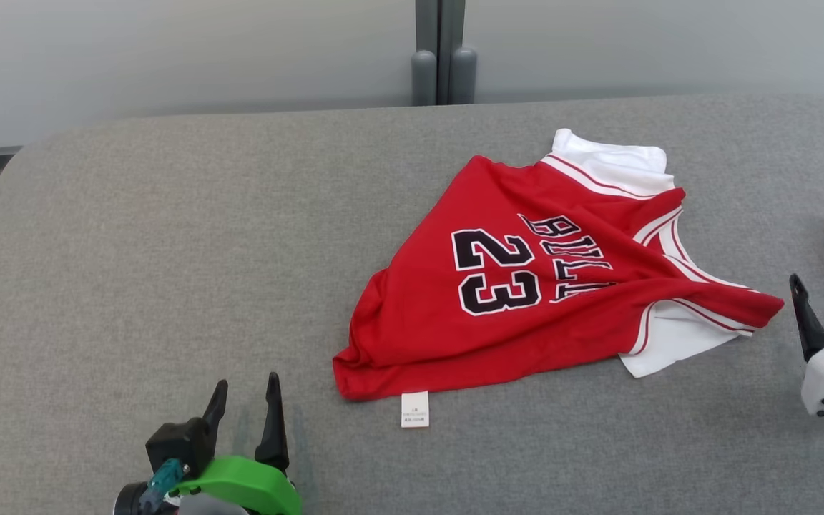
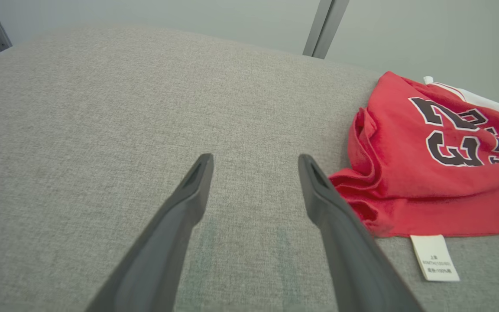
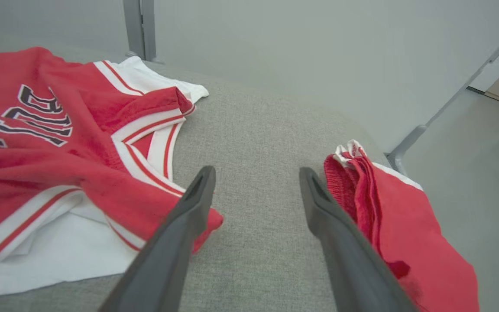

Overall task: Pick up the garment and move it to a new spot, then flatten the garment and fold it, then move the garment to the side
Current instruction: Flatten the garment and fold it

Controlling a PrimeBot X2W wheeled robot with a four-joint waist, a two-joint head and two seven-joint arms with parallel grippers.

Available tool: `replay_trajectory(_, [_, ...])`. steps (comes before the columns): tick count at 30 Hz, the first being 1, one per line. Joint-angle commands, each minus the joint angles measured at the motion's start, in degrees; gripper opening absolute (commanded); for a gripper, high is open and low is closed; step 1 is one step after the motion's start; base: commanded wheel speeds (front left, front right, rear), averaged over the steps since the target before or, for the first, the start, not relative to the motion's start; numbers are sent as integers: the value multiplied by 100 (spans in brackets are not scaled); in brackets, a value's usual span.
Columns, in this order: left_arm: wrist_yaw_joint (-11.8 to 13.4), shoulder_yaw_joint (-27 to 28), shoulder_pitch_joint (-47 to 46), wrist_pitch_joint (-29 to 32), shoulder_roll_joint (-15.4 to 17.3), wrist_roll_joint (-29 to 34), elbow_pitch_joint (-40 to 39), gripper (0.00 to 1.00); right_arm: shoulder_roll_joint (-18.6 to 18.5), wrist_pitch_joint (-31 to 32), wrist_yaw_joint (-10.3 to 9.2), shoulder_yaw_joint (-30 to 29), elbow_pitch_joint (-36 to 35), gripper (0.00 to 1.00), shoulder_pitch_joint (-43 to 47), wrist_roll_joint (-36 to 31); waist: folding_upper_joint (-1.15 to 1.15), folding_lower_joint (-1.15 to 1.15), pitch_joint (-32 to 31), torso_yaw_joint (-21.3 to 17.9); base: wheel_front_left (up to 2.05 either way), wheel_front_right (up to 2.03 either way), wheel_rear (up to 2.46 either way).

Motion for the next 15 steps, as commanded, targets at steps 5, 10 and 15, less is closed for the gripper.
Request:
replay_trajectory(5, [-8,-13,182,0,20,320,-164,100,655,-92,-7,-581,-789,100,175,-414,0,0,-187,-134,0,0,0])
replay_trajectory(10, [-39,6,283,1,22,706,-300,100,1383,-95,-7,-691,-1624,100,660,-595,0,0,-356,-206,0,0,0])
replay_trajectory(15, [-28,77,375,1,22,921,-358,100,1841,-96,-7,-717,-1837,100,1157,-585,0,0,-479,-252,0,0,0])
